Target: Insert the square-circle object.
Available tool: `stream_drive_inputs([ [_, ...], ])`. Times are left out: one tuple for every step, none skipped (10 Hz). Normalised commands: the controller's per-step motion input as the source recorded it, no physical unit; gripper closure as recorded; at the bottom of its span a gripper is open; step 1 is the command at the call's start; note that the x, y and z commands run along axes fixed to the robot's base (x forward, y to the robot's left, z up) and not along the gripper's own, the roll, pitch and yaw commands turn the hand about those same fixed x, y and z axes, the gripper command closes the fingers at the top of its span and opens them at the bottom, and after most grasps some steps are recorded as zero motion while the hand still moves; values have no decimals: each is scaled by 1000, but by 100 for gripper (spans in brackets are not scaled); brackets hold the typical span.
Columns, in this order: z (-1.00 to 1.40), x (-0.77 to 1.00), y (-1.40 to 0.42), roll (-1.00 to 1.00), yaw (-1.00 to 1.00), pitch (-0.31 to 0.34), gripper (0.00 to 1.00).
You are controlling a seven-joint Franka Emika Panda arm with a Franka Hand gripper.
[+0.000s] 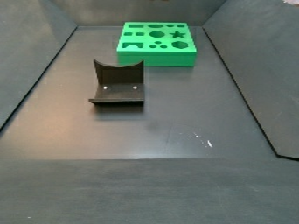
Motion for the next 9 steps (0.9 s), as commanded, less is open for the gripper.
stream_drive_inputs([
  [-829,-577,-714,193,-17,-77,100],
  [-797,-709,-603,159,-6,-99,100],
  [-714,-740,-574,127,0,-137,100],
  [-551,-471,-334,0,0,-167,100],
  [-557,-220,-311,19,0,-143,100],
  [-549,-57,-243,0,-114,-140,100],
  [-537,-51,-206,0,-111,-149,100],
  [-460,0,-149,0,0,-130,100],
  [-331,0,-34,0,0,-76,100],
])
